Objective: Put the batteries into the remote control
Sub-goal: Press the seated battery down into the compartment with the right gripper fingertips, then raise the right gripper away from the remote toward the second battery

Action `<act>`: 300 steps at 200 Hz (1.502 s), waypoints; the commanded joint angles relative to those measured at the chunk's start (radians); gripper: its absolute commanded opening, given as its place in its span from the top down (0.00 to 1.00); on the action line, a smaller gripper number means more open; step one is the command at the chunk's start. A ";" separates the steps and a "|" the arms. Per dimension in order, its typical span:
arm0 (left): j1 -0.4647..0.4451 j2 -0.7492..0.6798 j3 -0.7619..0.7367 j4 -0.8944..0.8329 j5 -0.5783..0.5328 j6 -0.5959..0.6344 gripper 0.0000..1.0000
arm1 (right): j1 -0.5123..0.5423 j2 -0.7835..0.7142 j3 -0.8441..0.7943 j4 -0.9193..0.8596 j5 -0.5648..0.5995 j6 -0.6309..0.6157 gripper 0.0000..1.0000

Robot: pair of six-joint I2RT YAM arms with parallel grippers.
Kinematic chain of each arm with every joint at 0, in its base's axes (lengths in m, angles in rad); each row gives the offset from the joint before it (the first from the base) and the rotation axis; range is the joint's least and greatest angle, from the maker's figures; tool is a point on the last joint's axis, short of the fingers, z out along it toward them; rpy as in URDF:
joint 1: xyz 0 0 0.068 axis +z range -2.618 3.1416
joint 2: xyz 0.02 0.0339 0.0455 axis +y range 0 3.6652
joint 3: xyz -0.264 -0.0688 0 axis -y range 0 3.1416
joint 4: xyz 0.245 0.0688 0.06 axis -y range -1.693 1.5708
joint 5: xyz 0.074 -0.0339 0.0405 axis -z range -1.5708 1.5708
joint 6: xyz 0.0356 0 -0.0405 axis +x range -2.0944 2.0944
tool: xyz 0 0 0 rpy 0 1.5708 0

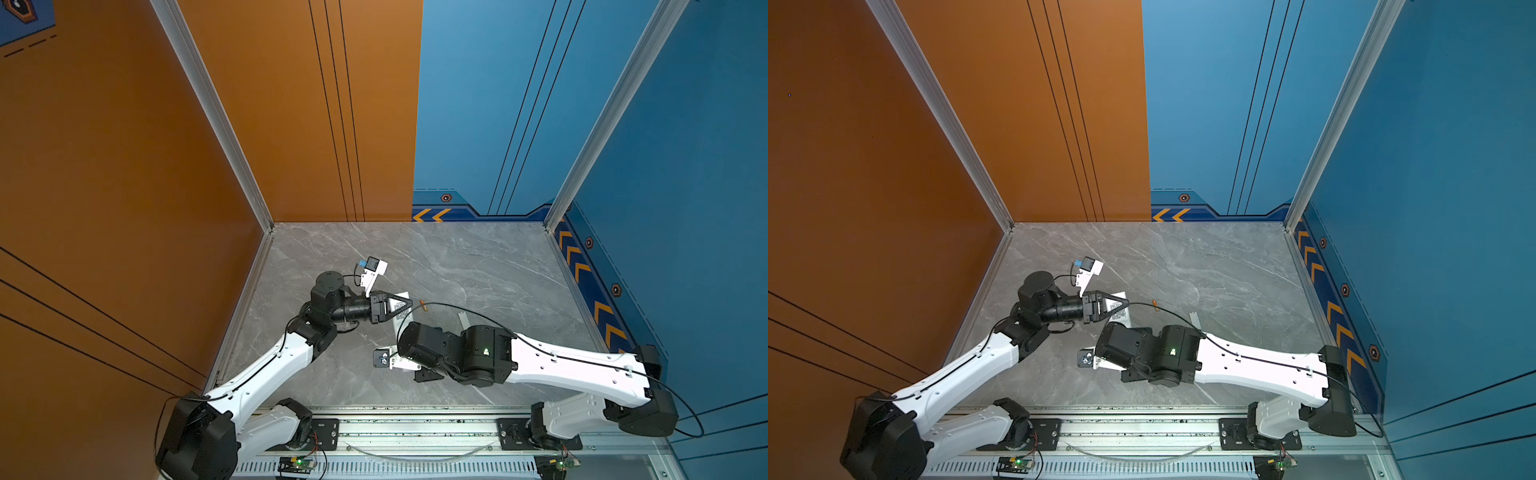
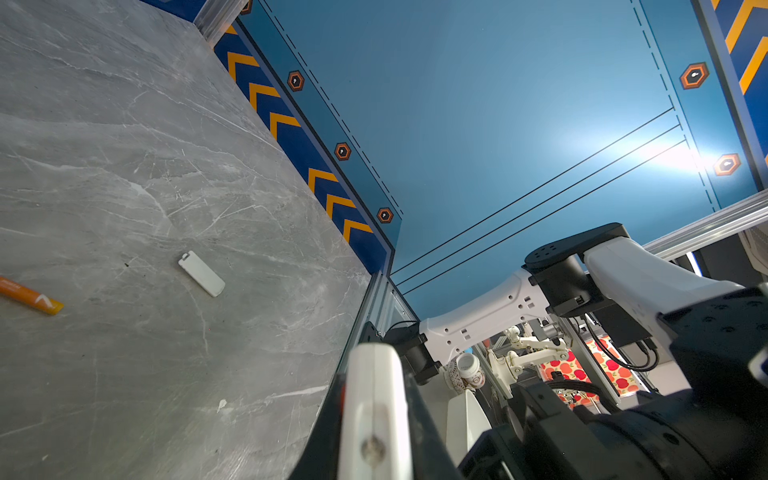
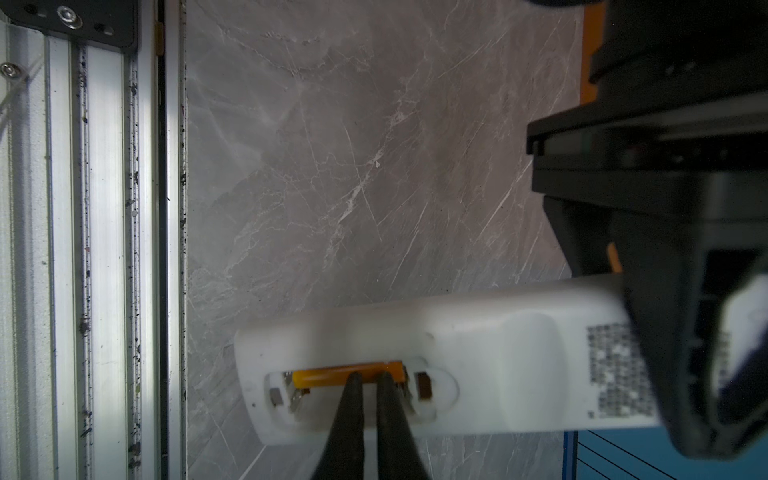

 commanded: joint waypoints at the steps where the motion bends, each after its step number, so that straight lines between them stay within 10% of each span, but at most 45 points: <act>1: 0.008 -0.033 -0.003 0.018 0.011 -0.005 1.00 | 0.007 -0.032 0.022 0.020 0.004 0.029 0.85; 91: 0.034 -0.039 -0.013 -0.057 0.012 0.043 1.00 | -0.030 -0.151 0.001 0.076 -0.015 0.107 0.68; 300: 0.134 -0.076 -0.059 -0.078 0.008 0.053 1.00 | -0.630 -0.007 -0.071 0.140 -0.282 0.545 0.38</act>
